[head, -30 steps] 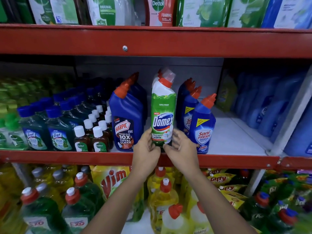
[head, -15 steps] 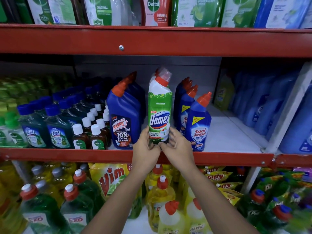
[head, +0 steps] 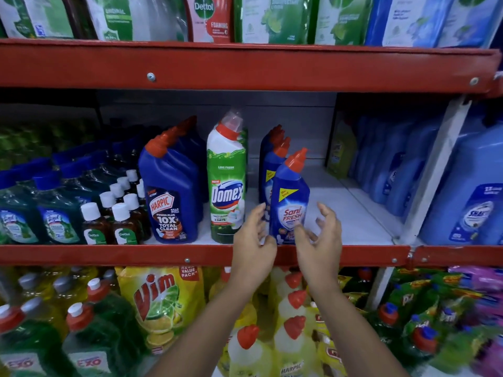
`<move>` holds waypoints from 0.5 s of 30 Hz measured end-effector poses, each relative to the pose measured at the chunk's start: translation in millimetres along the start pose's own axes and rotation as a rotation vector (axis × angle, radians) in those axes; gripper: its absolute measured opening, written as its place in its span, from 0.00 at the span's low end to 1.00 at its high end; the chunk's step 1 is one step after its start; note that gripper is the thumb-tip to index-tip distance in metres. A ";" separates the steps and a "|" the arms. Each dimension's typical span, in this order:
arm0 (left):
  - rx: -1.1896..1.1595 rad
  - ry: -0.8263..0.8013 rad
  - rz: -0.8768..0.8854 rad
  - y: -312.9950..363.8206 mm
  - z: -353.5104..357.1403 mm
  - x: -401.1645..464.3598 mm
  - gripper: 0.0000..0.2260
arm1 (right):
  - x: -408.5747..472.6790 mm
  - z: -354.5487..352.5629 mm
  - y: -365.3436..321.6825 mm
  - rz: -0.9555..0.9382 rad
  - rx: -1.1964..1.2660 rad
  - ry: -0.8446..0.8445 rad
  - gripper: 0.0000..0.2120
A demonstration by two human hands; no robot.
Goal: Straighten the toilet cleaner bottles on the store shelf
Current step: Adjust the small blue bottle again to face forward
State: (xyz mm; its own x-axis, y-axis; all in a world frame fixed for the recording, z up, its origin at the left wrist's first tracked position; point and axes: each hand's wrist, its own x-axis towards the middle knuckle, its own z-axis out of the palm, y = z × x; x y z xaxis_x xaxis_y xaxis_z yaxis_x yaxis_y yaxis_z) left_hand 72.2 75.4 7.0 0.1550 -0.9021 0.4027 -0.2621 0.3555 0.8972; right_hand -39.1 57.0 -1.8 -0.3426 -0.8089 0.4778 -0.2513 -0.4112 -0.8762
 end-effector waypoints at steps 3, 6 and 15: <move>-0.036 -0.053 -0.042 -4.7 13.5 3.1 0.30 | 8.7 -9.8 3.5 0.068 -0.076 -0.216 0.28; -0.043 -0.012 -0.067 -7.1 19.9 4.7 0.31 | 17.7 -13.1 3.7 0.037 -0.064 -0.302 0.25; -0.027 0.069 -0.067 -9.6 26.8 7.6 0.31 | 29.5 -5.7 9.4 0.041 -0.068 -0.406 0.27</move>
State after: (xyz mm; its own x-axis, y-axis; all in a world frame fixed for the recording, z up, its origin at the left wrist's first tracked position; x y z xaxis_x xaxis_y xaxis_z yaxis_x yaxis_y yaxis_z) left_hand 50.3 58.5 -3.4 0.2369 -0.9056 0.3519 -0.2232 0.3018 0.9269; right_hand -56.8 31.6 4.4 0.0283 -0.9297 0.3671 -0.3090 -0.3574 -0.8813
